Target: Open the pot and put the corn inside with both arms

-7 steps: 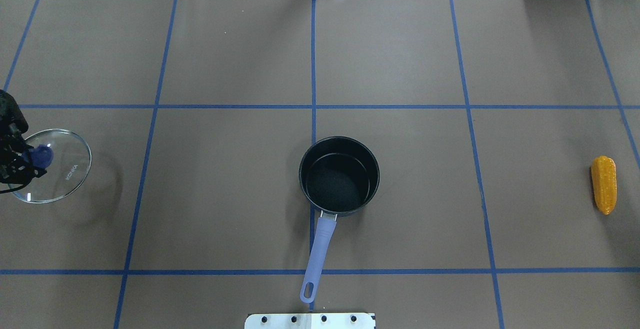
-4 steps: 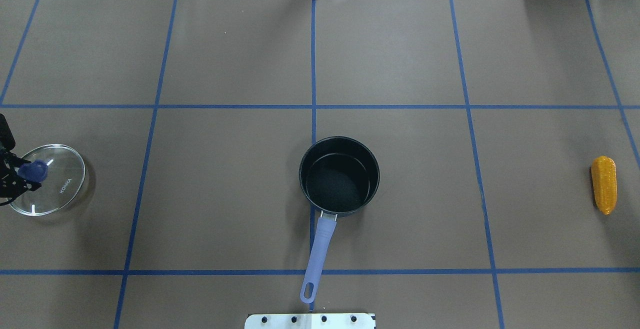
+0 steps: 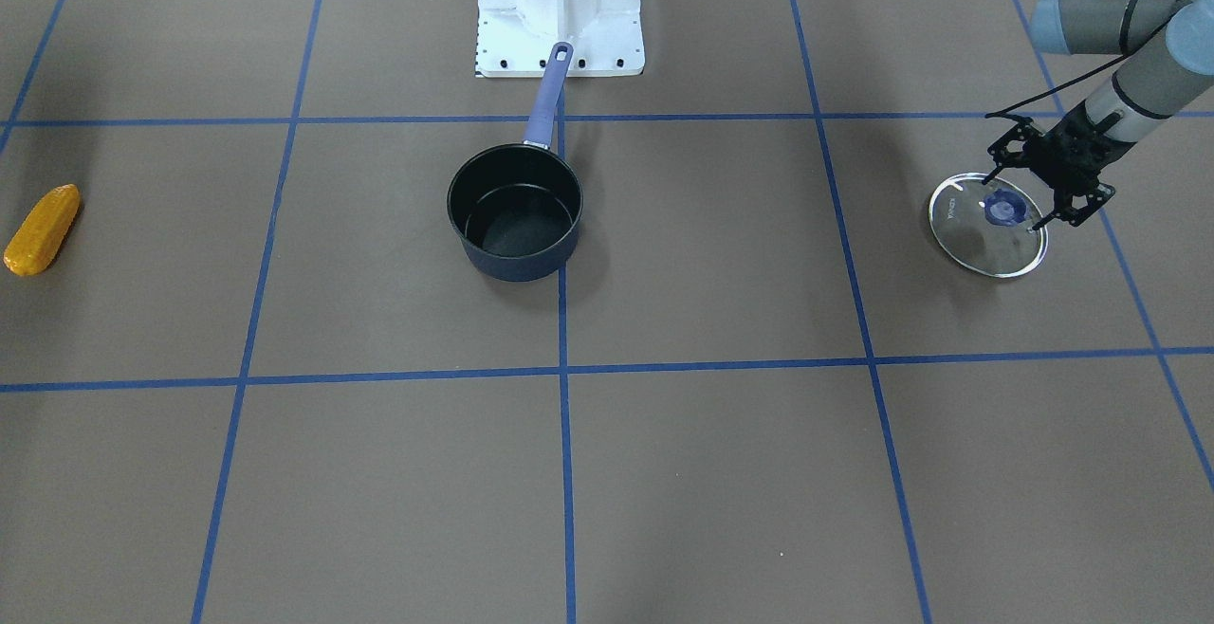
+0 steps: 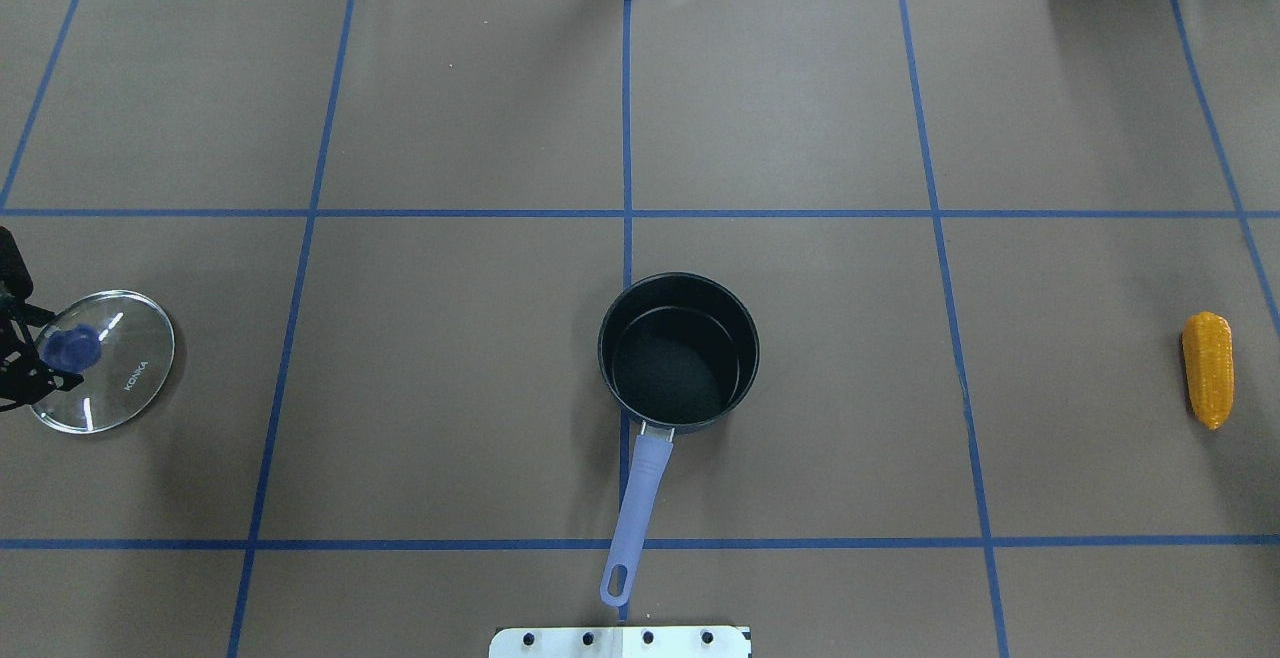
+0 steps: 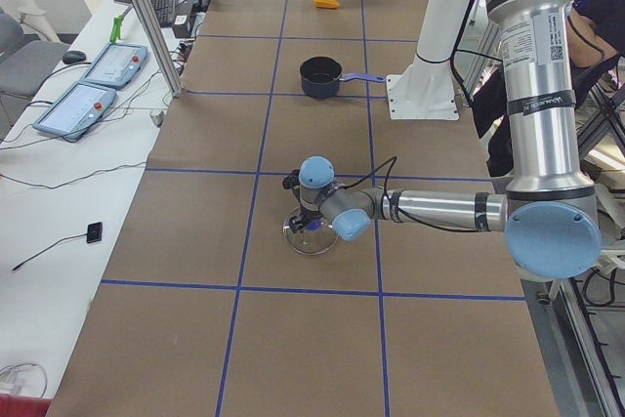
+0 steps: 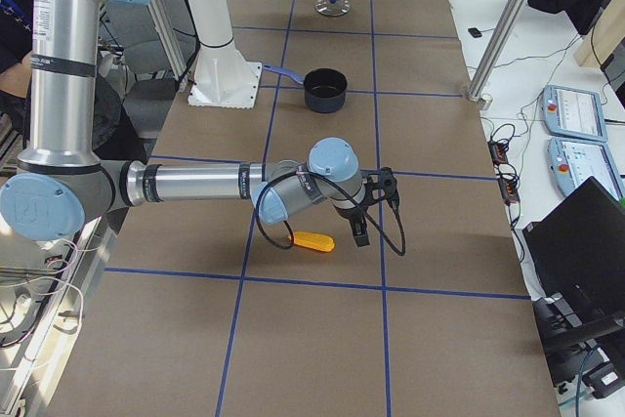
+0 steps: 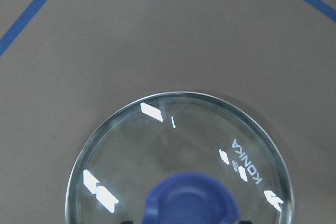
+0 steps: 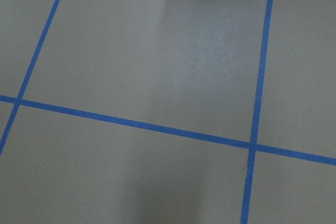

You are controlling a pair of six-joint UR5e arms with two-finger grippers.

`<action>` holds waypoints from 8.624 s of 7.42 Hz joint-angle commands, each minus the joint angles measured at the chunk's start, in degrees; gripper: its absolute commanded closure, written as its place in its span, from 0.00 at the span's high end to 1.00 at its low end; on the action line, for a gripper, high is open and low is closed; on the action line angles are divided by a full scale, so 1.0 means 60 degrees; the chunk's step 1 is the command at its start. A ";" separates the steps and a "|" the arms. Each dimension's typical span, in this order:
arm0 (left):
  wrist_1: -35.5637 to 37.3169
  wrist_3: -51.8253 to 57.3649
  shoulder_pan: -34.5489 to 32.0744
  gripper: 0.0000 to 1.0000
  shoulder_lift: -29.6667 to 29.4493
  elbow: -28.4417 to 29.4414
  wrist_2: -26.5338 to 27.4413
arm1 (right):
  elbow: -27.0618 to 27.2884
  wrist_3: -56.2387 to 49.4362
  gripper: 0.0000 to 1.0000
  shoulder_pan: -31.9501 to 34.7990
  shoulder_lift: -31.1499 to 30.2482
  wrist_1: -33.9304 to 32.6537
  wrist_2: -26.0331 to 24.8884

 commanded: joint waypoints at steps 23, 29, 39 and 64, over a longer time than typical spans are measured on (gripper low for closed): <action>0.8404 0.0305 -0.5717 0.99 -0.1101 -0.1834 -0.1453 | -0.1102 0.8394 0.44 -0.7034 -0.2055 0.5332 -0.7075; 0.8404 0.0305 -0.5717 0.99 -0.1101 -0.1820 -0.1468 | -0.0766 0.8452 0.00 -0.7034 0.0192 0.5391 -0.6683; 0.8434 0.0305 -0.5703 0.99 -0.1087 -0.1746 -0.1468 | 0.0553 1.1558 0.36 -1.0359 0.5005 0.2536 -0.8393; 0.8082 0.0408 -0.5747 0.99 0.0201 -0.2024 -0.1190 | 0.0524 -0.2432 1.00 0.0978 -0.0224 -0.4775 -0.1348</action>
